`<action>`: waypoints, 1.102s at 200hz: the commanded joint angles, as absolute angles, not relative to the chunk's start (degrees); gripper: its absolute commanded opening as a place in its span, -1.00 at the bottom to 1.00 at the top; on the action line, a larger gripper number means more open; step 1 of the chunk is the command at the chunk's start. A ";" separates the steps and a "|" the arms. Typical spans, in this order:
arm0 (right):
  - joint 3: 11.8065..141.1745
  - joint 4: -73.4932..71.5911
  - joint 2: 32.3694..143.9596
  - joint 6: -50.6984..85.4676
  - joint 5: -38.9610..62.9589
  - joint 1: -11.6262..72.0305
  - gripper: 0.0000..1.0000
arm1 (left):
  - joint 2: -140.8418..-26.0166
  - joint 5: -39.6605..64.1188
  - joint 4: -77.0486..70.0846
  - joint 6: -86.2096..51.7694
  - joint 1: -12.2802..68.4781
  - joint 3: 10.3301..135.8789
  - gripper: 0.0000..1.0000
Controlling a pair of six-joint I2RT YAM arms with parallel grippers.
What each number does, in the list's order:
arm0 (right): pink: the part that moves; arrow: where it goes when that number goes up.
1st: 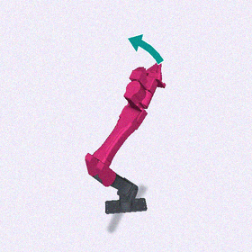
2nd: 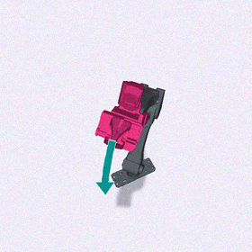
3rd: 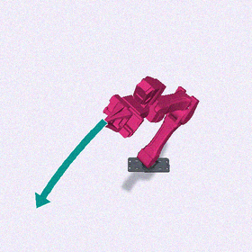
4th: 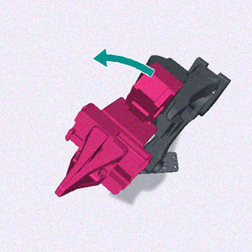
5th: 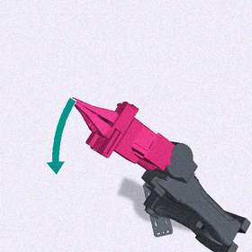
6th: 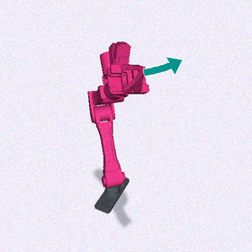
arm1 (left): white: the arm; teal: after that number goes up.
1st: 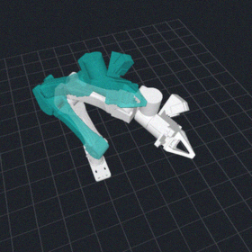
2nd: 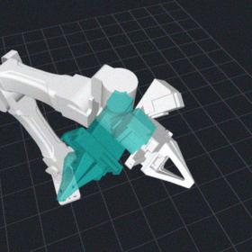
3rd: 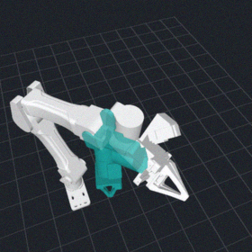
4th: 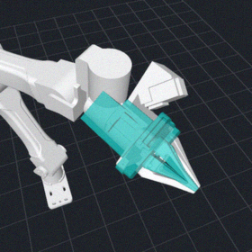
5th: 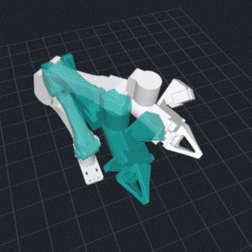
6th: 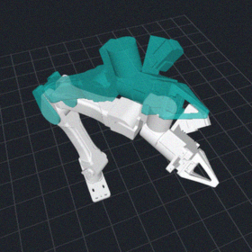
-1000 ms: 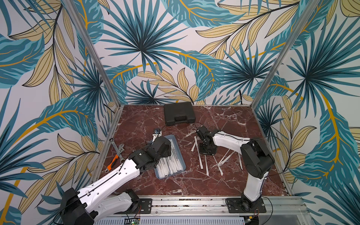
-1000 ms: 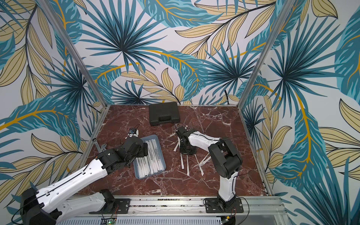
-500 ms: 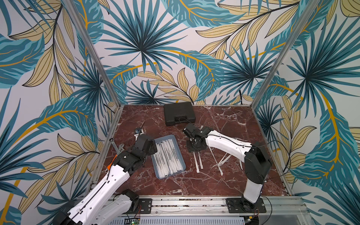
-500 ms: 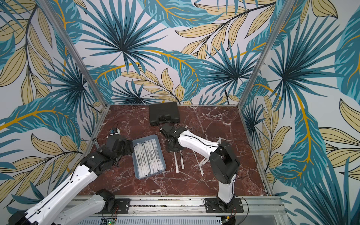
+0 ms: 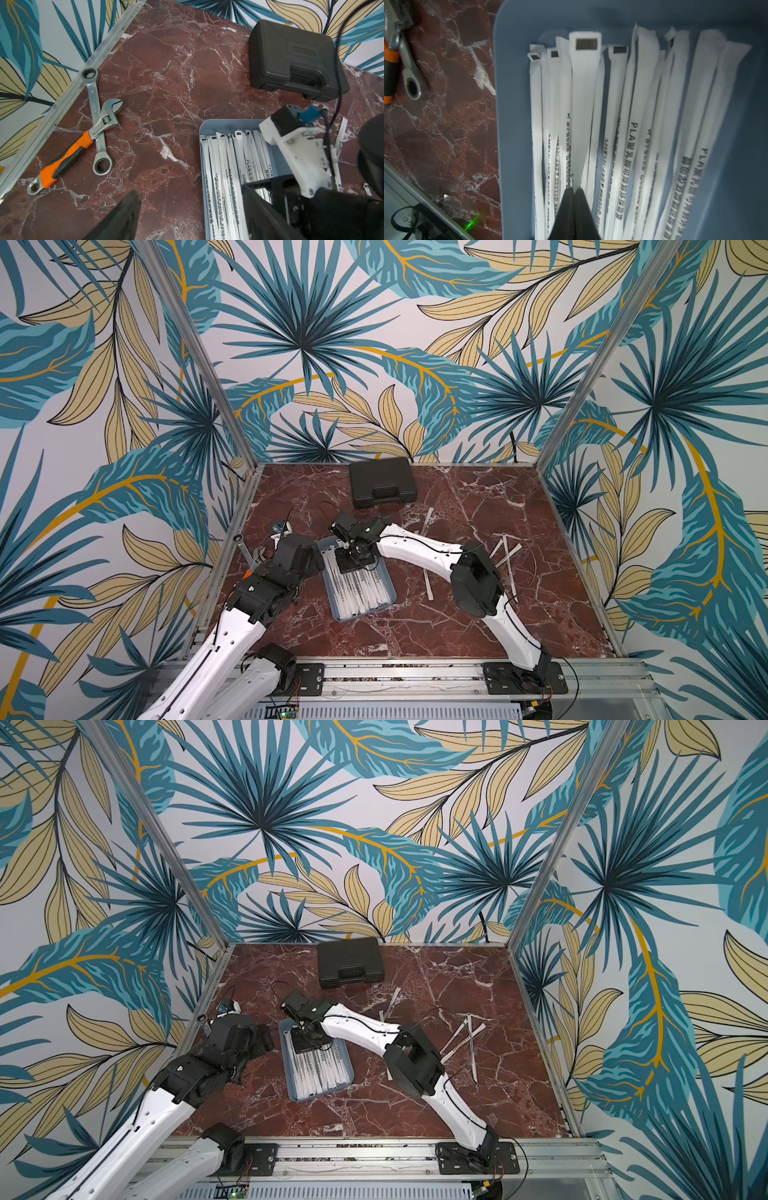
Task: Put the straws into the storage box
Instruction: Place the straw in the storage box, then pick up the straw from the center of the board.
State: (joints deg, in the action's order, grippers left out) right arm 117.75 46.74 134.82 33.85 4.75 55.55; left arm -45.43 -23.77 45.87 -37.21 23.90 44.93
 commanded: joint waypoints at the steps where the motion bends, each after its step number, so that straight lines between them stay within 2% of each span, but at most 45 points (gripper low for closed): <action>1: 119.57 48.02 136.29 34.17 5.80 55.83 -0.88 | -45.08 -22.52 44.92 -37.81 23.65 43.24 0.65; 32: 119.65 47.99 138.36 35.17 4.84 55.99 -0.86 | -45.70 -21.97 44.62 -37.55 23.65 43.30 0.65; 57: 118.96 47.99 136.10 35.45 5.08 56.01 -0.71 | -45.53 -22.05 44.96 -37.27 23.67 43.45 0.65; 91: 113.53 47.91 125.51 35.68 3.22 55.00 -0.57 | -45.87 -21.69 45.01 -36.58 23.64 44.53 0.65; 117: 99.67 45.59 115.53 37.44 -1.42 51.60 -0.52 | -48.12 -18.30 44.51 -36.58 24.62 45.92 0.63; 129: 92.17 44.75 111.84 37.92 -5.86 49.31 -0.48 | -50.68 -17.89 44.13 -37.06 27.85 47.03 0.63; 144: 85.17 44.74 109.29 37.47 -9.05 46.47 -0.36 | -54.50 -20.85 41.97 -37.49 36.02 47.97 0.63; 168: 79.04 44.80 107.58 36.32 -11.70 42.81 -0.19 | -61.61 -23.07 38.85 -38.15 45.71 49.36 0.63; 189: 77.49 44.41 108.68 35.68 -12.00 41.60 -0.16 | -67.12 -22.81 36.80 -39.33 49.30 49.54 0.63; 220: 76.44 41.82 111.98 34.86 -11.17 40.56 -0.21 | -70.40 -22.15 35.97 -40.55 50.14 49.44 0.62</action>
